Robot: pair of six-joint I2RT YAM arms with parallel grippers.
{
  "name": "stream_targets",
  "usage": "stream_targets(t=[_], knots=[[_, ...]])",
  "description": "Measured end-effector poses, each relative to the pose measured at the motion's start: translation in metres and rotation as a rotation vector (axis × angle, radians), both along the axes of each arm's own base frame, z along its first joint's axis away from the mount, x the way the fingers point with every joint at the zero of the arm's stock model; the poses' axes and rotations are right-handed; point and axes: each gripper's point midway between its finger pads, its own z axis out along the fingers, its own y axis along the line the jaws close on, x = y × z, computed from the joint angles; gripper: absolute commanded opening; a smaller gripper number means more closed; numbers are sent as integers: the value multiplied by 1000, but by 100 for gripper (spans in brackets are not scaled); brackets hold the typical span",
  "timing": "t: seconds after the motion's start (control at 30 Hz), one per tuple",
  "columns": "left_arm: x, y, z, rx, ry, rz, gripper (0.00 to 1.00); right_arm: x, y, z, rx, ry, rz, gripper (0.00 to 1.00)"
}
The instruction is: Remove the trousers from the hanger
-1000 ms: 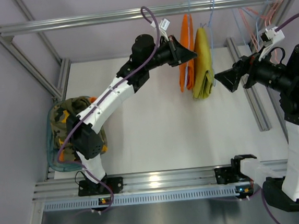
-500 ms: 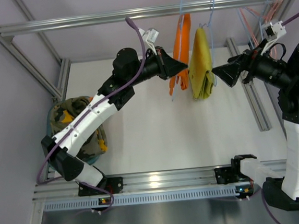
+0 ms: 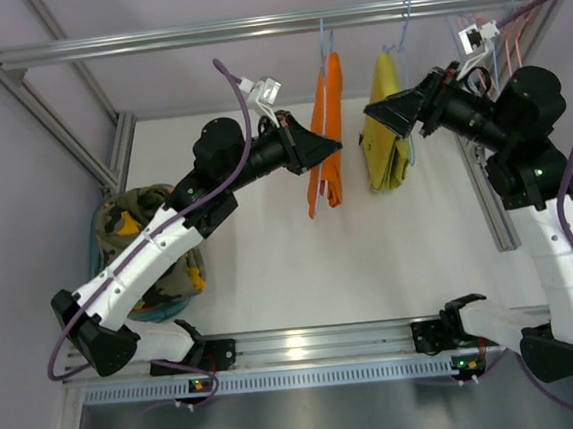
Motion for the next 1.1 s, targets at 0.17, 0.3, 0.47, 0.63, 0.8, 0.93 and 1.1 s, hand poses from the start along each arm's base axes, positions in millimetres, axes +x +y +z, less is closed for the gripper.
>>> stream_targets(t=[0.17, 0.3, 0.47, 0.63, 0.8, 0.93, 1.1], knots=[[-5, 10, 5, -16, -3, 24, 0, 22, 36, -8, 7, 29, 45, 82], [-4, 14, 6, -26, 3, 46, 0, 28, 71, -19, -6, 61, 110, 75], [0, 15, -4, -22, 36, 71, 0, 31, 102, -28, -13, 84, 168, 64], [2, 15, -18, -12, 81, 86, 0, 40, 115, -36, -4, 117, 174, 46], [2, 15, -20, -12, 97, 86, 0, 48, 126, -42, 6, 147, 182, 16], [3, 15, -23, 1, 87, 88, 22, 44, 134, -42, 31, 185, 199, 0], [4, 26, -3, 3, -58, 127, 55, 36, 137, -47, 23, 211, 232, 0]])
